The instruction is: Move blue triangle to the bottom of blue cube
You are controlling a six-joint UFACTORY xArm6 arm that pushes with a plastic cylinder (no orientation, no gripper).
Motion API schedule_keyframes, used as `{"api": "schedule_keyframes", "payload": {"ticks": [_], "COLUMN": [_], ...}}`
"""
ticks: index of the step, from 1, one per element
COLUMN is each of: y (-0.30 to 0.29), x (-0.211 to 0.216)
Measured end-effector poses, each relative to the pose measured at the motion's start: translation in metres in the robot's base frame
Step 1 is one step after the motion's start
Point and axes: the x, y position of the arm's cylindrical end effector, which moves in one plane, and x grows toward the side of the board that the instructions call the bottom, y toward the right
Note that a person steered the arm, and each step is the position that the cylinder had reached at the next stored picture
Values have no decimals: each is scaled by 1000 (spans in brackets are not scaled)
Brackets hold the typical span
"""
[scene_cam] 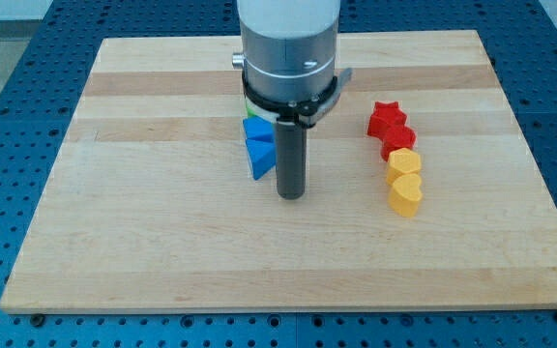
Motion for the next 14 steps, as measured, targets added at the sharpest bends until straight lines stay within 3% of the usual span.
{"api": "schedule_keyframes", "payload": {"ticks": [2, 5, 6, 7, 8, 9, 10, 14], "y": [0, -20, -14, -16, -59, -96, -96, -72], "x": [-30, -31, -20, 24, 39, 14, -13, -31]}}
